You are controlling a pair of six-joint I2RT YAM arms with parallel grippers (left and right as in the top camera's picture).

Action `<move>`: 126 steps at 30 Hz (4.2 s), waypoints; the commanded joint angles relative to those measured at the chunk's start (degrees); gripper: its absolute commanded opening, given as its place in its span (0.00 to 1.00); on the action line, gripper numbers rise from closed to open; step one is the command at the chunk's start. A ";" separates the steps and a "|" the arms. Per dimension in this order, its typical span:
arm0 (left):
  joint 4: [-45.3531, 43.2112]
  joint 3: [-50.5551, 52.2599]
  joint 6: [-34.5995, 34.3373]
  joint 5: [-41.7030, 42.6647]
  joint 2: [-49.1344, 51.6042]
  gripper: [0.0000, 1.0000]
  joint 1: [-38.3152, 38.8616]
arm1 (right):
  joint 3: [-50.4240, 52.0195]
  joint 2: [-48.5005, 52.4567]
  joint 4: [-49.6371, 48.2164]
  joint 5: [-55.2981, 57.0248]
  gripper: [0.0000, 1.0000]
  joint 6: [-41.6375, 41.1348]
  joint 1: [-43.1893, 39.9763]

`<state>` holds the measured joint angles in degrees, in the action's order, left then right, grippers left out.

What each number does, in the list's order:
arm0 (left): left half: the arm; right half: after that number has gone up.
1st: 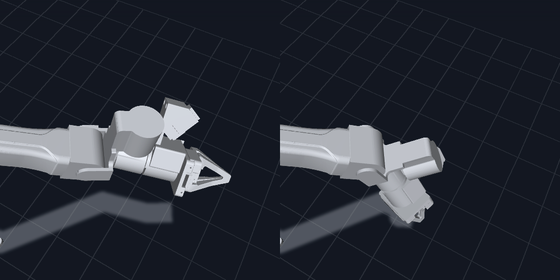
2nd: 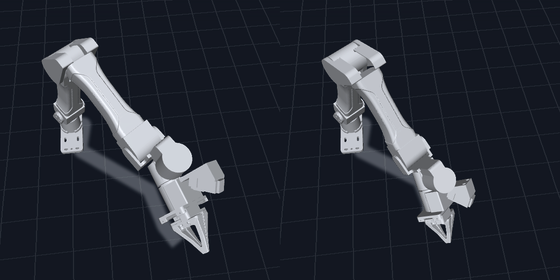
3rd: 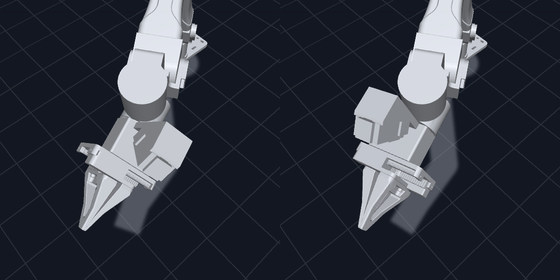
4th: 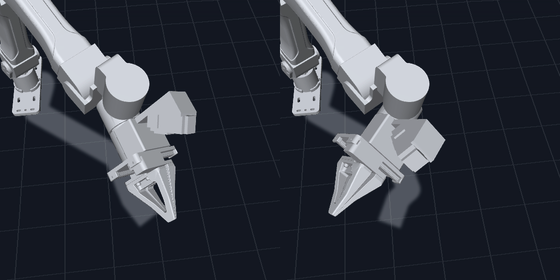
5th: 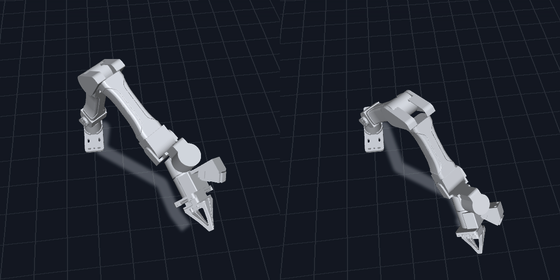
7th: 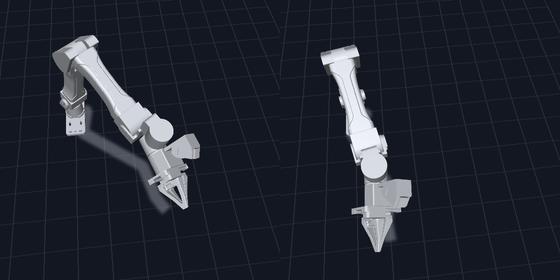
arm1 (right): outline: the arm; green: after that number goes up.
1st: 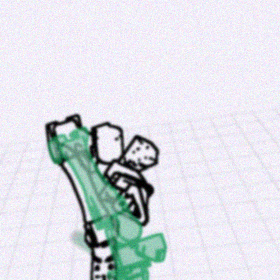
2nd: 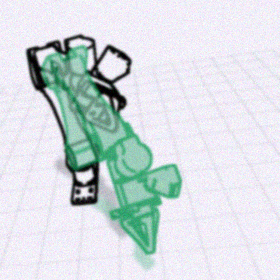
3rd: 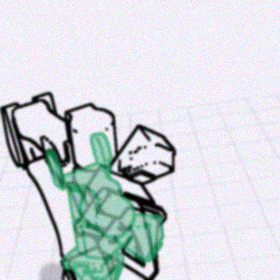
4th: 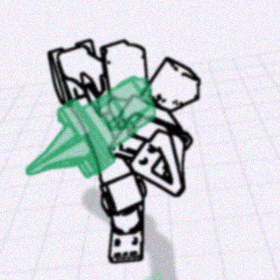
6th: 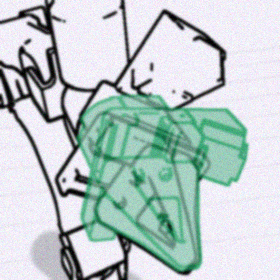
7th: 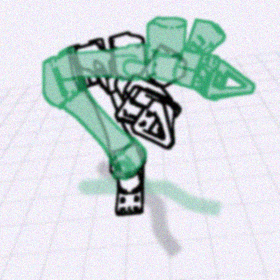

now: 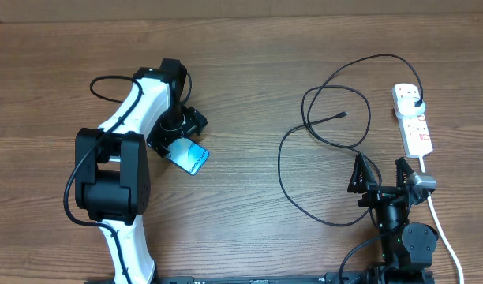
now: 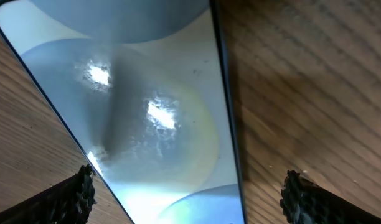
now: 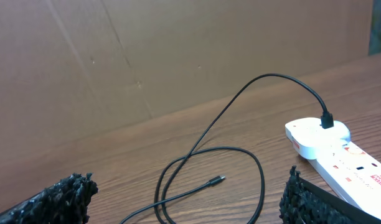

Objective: Plug charger to phone and switch on socket
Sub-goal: 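Lower the left gripper onto the phone's top edge, then close the left gripper on the phone and tilt it upright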

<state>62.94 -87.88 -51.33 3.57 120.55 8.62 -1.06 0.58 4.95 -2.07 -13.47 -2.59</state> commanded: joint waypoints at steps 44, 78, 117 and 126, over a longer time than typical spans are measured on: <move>-10.14 15.06 -6.73 2.43 0.52 1.00 -0.07 | 0.61 -0.31 -0.26 0.50 1.00 0.46 0.26; -15.47 15.72 24.81 7.41 0.52 0.82 4.68 | 0.61 -0.31 -0.26 0.50 1.00 0.46 0.26; -17.75 15.74 16.83 8.28 0.52 1.00 13.07 | 0.61 -0.31 -0.26 0.50 1.00 0.46 0.26; -19.91 15.74 16.79 4.37 0.52 1.00 13.05 | 0.61 -0.31 -0.26 0.48 1.00 0.46 0.26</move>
<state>45.19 -75.68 -34.41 5.21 114.89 20.71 -1.06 0.58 4.95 -2.09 -13.45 -2.57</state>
